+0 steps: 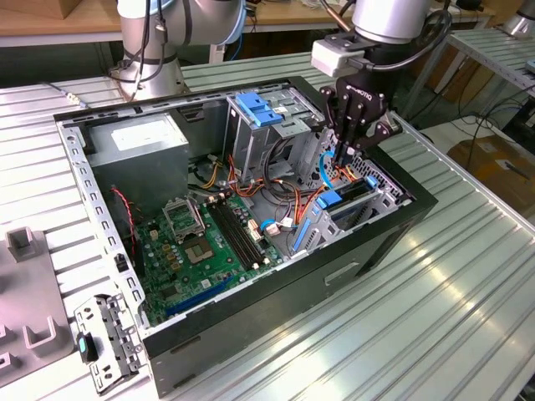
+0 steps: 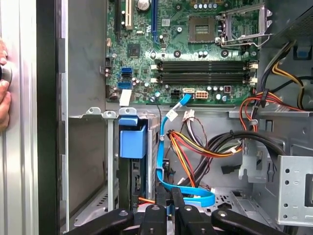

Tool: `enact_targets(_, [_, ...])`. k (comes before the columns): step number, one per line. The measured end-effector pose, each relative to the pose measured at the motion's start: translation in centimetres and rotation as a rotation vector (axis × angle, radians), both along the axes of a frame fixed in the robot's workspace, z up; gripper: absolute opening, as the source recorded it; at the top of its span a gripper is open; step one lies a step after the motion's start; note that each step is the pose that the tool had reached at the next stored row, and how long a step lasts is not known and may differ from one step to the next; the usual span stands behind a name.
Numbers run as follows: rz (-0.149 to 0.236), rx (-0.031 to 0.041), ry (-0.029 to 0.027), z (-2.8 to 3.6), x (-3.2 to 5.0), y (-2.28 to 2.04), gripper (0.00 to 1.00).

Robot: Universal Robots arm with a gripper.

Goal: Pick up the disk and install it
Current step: 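Insert the second disk wire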

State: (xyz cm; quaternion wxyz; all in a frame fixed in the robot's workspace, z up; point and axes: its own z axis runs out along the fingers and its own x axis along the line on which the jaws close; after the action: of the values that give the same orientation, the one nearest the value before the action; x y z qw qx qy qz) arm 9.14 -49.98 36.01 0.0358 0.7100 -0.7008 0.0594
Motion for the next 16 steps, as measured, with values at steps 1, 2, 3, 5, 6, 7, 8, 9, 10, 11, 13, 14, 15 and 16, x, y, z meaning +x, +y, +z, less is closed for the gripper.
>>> enact_targets(1, [0.001,0.0009,-0.0064,-0.02,-0.08,-0.04,0.16])
enact_targets(2, [0.002,0.0014,-0.0107,-0.04,-0.13,-0.06,0.16])
enact_targets(3, [0.004,0.0034,-0.0229,-0.07,-0.29,-0.16,0.16])
enact_targets(5, [0.006,0.0085,-0.0296,-0.13,-0.74,-0.27,0.16])
enact_targets(6, [0.007,0.0102,-0.0311,-0.16,-0.89,-0.32,0.16])
enact_targets(7, [0.008,0.0116,-0.0325,-0.18,-1.02,-0.36,0.16])
enact_targets(8, [0.008,0.0128,-0.034,-0.19,-1.16,-0.41,0.16])
enact_targets(9, [0.009,0.0143,-0.036,-0.23,-1.25,-0.51,0.16])
enact_targets(10, [0.01,0.0171,-0.0415,-0.32,-1.34,-0.82,0.16])
enact_targets(11, [0.011,0.02,-0.047,-0.41,-1.4,-1.17,0.16])
enact_targets(13, [0.013,0.0253,-0.0536,-0.48,-1.59,-1.47,0.16])
enact_targets(14, [0.013,0.0253,-0.0536,-0.48,-1.59,-1.47,0.16])
enact_targets(15, [0.013,0.0254,-0.0535,-0.48,-1.59,-1.47,0.16])
enact_targets(16, [0.013,0.0254,-0.0536,-0.48,-1.59,-1.47,0.16])
